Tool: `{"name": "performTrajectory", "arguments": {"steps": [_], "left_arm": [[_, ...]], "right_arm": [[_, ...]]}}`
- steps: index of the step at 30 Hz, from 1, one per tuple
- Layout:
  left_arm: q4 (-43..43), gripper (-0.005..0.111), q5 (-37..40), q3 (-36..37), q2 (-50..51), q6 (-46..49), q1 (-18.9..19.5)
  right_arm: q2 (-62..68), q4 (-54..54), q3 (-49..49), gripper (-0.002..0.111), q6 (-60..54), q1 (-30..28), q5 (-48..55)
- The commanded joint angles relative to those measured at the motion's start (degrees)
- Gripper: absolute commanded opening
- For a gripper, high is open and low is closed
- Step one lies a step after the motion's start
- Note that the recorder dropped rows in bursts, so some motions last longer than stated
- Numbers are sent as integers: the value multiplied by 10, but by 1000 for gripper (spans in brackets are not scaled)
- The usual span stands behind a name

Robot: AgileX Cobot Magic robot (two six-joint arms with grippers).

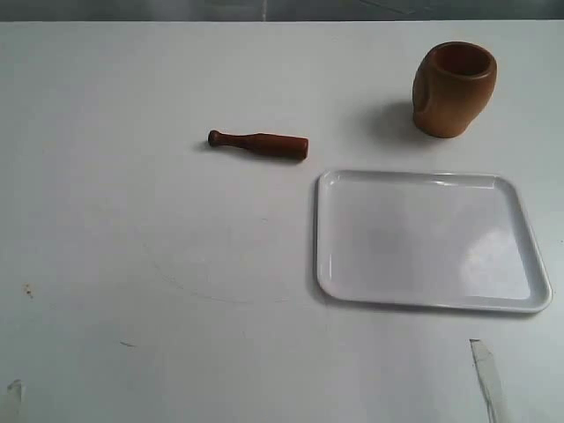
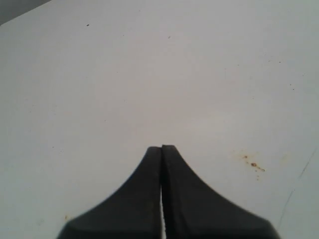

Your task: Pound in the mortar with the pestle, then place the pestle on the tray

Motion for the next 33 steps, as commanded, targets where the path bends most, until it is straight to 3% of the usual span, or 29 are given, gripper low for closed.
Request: {"name": "performTrajectory", "arguments": {"steps": [1, 3, 5, 9, 14, 18, 24, 33], "left_arm": [[-4, 0, -2, 0, -1, -5, -4], [-4, 0, -2, 0, -1, -5, -4], [-4, 0, -2, 0, -1, -5, -4], [-4, 0, -2, 0, -1, -5, -4], [-4, 0, -2, 0, -1, -5, -4], [-4, 0, -2, 0, -1, -5, -4], [-4, 0, -2, 0, -1, -5, -4], [-4, 0, -2, 0, -1, -5, -4]], "right_arm": [[86, 626, -148, 0, -439, -22, 178], [131, 779, -206, 0, -520, -25, 260], [169, 852, -257, 0, -528, -8, 305], [233, 885, -314, 0, -528, 55, 361], [301, 898, -352, 0, -547, 150, 346], [364, 913, -404, 15, -568, 212, 341], [466, 880, -501, 62, -547, 256, 320], [600, 851, -643, 59, -537, 268, 321]]}}
